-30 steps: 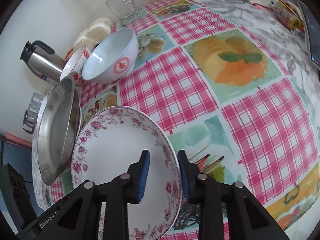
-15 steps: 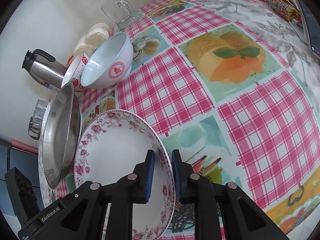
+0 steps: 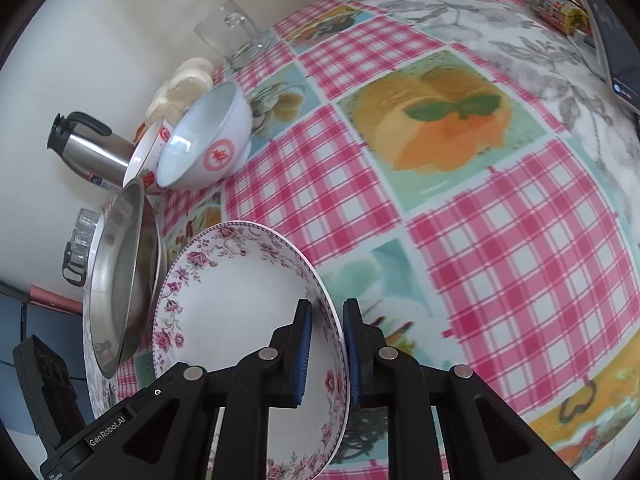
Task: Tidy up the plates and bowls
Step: 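Lift the floral plate off the table with both tools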
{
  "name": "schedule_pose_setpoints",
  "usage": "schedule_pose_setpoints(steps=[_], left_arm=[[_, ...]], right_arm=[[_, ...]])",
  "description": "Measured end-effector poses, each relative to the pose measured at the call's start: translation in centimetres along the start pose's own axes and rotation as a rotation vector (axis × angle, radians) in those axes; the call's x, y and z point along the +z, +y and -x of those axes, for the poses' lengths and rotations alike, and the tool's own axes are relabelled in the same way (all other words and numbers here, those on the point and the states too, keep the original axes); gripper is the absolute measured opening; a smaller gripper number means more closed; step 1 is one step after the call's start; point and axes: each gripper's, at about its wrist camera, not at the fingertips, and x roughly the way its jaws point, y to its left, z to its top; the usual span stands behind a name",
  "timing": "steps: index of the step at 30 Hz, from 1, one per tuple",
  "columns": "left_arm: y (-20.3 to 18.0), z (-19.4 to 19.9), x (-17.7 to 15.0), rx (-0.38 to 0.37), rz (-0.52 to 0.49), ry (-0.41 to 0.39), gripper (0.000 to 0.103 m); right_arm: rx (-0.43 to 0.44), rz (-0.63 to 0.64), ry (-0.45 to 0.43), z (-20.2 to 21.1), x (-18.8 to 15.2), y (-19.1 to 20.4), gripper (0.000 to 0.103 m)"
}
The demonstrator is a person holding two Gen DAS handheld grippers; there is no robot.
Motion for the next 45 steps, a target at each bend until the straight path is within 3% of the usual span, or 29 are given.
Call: schedule_pose_setpoints(steps=[11, 16, 17, 28, 39, 45], left_arm=[[-1.4, -0.4, 0.4, -0.007, -0.016, 0.011, 0.015], [-2.9, 1.2, 0.7, -0.026, -0.082, -0.035, 0.015], [-3.1, 1.3, 0.8, -0.032, -0.084, -0.040, 0.015], [-4.5, 3.9, 1.8, -0.105, -0.114, -0.096, 0.015], [-4.7, 9.8, 4.4, -0.205, -0.150, -0.239, 0.015], [-3.7, 11.7, 5.6, -0.213, -0.136, -0.295, 0.015]], right_arm=[[-0.018, -0.005, -0.010, 0.9, 0.1, -1.4, 0.017], [-0.017, 0.020, -0.068, 2.6, 0.5, -0.9, 0.017], [-0.053, 0.024, -0.084, 2.9, 0.6, -0.9, 0.017], [-0.005, 0.017, -0.139, 5.2, 1.3, -1.0, 0.017], [0.059, 0.091, -0.305, 9.6, 1.6, 2.7, 0.017], [0.071, 0.152, -0.356, 10.9, 1.5, 6.2, 0.017]])
